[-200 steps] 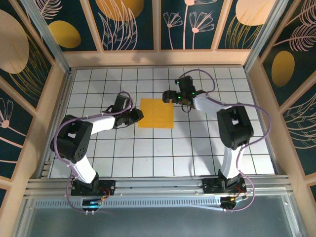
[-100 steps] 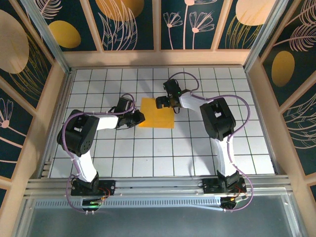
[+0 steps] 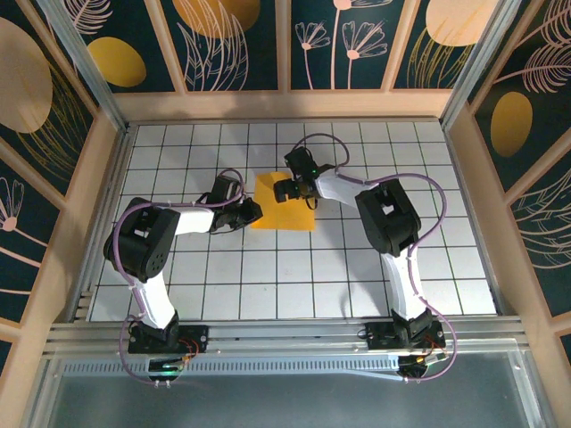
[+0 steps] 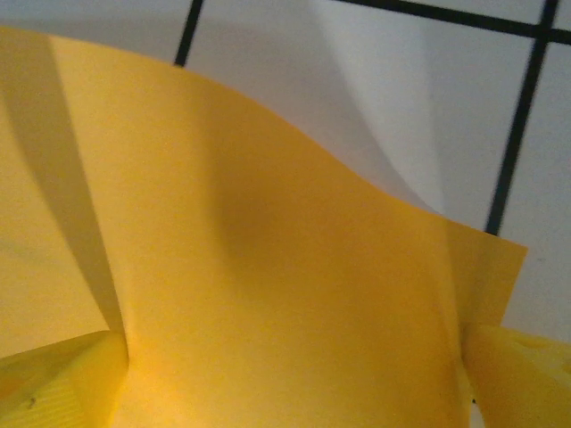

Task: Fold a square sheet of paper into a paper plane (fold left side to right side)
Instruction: Pick up the square sheet of paper from the center of the table.

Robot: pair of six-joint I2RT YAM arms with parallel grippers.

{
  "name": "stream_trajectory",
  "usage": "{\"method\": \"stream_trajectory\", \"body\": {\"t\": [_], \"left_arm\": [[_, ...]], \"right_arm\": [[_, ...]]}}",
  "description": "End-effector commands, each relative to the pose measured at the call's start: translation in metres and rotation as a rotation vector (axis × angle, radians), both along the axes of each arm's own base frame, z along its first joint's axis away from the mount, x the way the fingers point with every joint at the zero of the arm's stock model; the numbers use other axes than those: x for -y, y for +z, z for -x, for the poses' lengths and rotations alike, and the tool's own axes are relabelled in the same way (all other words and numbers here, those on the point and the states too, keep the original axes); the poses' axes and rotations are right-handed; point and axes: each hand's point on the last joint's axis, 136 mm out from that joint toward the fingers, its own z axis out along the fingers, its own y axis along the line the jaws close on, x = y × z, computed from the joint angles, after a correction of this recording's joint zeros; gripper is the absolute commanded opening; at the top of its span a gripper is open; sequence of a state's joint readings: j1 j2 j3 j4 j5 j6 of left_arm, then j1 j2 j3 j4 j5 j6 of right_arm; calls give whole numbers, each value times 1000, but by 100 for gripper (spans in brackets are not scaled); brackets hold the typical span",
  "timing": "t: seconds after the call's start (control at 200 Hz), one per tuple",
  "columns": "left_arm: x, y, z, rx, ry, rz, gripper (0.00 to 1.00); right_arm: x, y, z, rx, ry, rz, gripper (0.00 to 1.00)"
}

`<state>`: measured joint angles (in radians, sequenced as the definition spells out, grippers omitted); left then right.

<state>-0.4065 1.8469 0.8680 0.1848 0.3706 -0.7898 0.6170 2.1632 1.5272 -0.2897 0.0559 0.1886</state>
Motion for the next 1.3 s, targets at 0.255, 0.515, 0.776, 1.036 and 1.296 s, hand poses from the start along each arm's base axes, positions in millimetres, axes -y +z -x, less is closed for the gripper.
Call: {"method": "stream_trajectory", "body": {"t": [0.255, 0.515, 0.776, 1.036, 1.296], "left_arm": [[4, -10, 8, -27, -10, 32, 17], [6, 6, 1, 14, 0, 50, 29], [-25, 46, -8, 120, 67, 37, 43], [-62, 77, -7, 228, 104, 120, 57], [-55, 133, 4, 444, -19, 299, 71]], "right_arm": [[-7, 3, 33, -71, 51, 14, 79], [-8, 8, 35, -85, 79, 5, 53], [-7, 21, 39, -106, 105, -85, 34], [-9, 65, 49, -110, 166, -321, 30], [14, 128, 53, -46, 205, -522, 28]]}}
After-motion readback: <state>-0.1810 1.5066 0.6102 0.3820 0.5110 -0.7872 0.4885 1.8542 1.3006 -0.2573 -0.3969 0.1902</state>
